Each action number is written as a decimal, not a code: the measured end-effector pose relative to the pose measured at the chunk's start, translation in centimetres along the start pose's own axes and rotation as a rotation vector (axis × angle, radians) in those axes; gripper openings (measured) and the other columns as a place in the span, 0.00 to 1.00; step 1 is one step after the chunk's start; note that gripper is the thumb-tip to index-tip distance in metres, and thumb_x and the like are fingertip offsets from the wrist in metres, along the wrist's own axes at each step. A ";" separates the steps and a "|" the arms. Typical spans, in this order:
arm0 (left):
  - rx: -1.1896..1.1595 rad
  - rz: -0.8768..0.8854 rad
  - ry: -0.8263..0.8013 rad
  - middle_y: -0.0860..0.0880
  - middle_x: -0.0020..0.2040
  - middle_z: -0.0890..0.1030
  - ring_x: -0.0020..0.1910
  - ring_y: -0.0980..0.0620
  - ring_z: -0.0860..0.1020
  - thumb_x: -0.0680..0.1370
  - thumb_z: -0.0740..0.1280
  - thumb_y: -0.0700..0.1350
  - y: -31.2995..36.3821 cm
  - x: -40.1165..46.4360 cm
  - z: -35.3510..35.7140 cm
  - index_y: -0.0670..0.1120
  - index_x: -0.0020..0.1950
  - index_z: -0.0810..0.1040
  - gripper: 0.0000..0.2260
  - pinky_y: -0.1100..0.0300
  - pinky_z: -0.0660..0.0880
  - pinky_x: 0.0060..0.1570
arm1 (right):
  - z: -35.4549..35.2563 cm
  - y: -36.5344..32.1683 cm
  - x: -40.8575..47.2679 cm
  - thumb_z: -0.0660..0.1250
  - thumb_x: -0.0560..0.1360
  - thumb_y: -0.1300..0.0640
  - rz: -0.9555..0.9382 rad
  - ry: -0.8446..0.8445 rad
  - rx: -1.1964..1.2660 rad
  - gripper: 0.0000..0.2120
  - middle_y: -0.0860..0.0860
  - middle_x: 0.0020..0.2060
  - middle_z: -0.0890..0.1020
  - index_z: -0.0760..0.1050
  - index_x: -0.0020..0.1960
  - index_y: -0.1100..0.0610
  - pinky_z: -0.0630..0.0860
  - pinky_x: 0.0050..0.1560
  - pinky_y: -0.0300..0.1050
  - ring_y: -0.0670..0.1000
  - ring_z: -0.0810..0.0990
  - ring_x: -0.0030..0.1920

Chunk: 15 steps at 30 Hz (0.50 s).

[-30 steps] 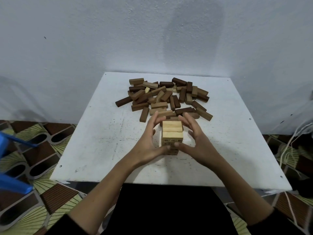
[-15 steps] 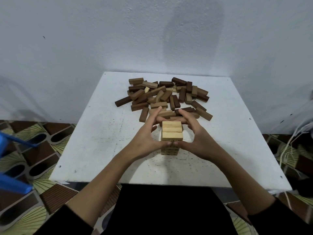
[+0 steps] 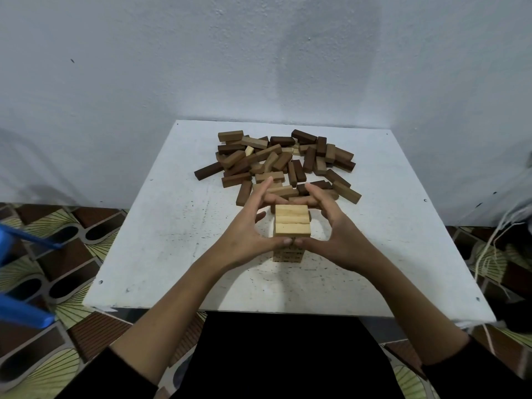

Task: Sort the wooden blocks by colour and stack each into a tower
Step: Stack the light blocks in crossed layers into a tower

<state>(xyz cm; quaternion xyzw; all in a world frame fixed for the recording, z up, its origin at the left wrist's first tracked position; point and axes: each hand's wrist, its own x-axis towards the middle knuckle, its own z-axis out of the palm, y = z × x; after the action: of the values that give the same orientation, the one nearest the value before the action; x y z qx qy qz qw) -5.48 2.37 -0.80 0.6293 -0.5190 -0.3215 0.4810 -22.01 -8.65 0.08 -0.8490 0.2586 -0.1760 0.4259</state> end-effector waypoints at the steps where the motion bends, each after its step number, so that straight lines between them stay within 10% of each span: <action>1: -0.003 0.003 0.004 0.60 0.57 0.76 0.65 0.62 0.70 0.66 0.75 0.47 0.1 0.0 0.0 0.54 0.77 0.51 0.46 0.63 0.63 0.67 | -0.1 -0.2 0.0 0.75 0.68 0.61 -0.003 0.007 0.003 0.43 0.28 0.54 0.61 0.53 0.75 0.55 0.58 0.49 0.15 0.17 0.60 0.53; 15: 0.013 -0.038 -0.024 0.58 0.62 0.73 0.67 0.63 0.67 0.66 0.75 0.49 0.3 0.0 -0.2 0.55 0.77 0.50 0.47 0.61 0.61 0.69 | -0.2 -0.8 0.0 0.75 0.69 0.58 0.018 -0.019 0.024 0.44 0.34 0.56 0.67 0.51 0.75 0.54 0.59 0.50 0.15 0.19 0.62 0.54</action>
<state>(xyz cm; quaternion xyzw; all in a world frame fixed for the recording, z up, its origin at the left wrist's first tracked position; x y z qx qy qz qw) -5.41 2.39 -0.45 0.6380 -0.5147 -0.3348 0.4646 -21.90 -8.32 0.81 -0.8431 0.2602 -0.1671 0.4400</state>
